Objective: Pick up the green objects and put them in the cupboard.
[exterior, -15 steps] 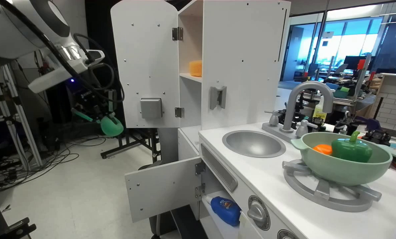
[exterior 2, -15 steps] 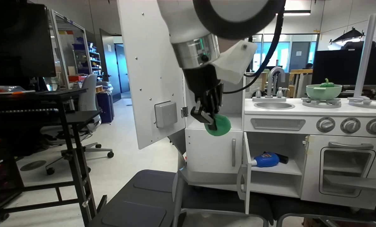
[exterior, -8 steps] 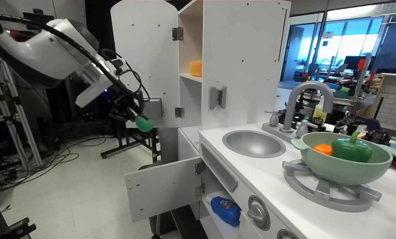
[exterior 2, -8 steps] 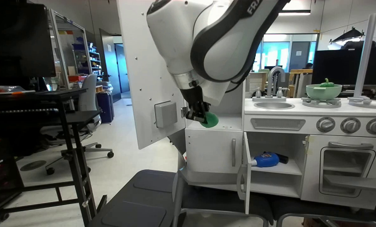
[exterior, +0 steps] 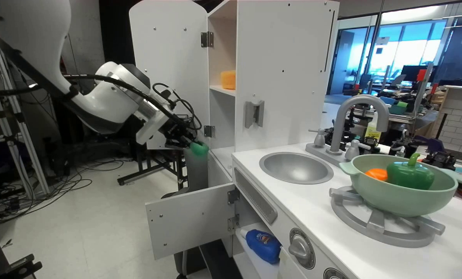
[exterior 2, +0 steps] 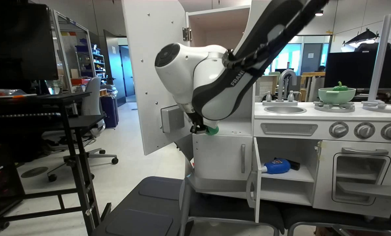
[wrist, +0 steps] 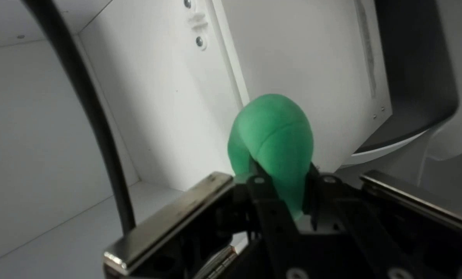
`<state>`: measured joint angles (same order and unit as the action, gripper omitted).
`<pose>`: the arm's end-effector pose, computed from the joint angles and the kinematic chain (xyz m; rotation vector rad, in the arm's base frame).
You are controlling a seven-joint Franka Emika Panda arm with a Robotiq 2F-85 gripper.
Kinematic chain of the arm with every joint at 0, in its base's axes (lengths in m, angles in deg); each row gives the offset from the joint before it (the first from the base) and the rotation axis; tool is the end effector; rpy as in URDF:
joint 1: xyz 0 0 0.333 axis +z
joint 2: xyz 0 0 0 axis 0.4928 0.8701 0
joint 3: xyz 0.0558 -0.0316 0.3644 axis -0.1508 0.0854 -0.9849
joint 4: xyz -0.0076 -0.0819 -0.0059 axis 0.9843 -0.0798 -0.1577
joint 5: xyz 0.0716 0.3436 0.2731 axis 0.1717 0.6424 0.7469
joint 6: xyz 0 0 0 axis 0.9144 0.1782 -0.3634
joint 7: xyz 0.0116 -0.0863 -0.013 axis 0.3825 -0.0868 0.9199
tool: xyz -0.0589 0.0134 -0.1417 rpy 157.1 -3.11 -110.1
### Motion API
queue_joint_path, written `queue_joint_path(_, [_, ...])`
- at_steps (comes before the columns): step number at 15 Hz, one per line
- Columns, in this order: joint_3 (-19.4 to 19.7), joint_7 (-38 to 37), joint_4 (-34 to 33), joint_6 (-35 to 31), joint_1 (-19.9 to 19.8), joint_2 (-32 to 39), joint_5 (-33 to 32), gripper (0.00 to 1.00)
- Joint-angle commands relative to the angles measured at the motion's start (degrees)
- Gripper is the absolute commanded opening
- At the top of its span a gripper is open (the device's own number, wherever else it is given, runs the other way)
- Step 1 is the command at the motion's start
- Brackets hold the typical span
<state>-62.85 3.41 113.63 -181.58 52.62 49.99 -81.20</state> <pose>0.8312 0.2811 0.1175 2.2419 0.8042 0.5359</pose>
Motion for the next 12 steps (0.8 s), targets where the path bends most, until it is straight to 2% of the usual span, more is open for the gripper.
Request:
queue_joint_path(1, [3.1, 2.2, -13.2, 0.0, -0.7, 7.6, -0.9, 0.05])
queue_joint_path(8, [7.4, 3.1, -27.7, 1.9, -1.8, 18.4, 0.5, 0.05])
queue_joint_path(9, [7.7, 3.2, -29.3, 2.4, -1.8, 19.8, 0.9, 0.45])
queue_joint_path(10, [7.9, 3.1, -30.6, 2.6, -1.9, 21.1, 1.1, 0.46])
queue_joint_path(12, [8.2, 3.5, -33.7, 3.7, -2.0, 23.4, 1.7, 0.60])
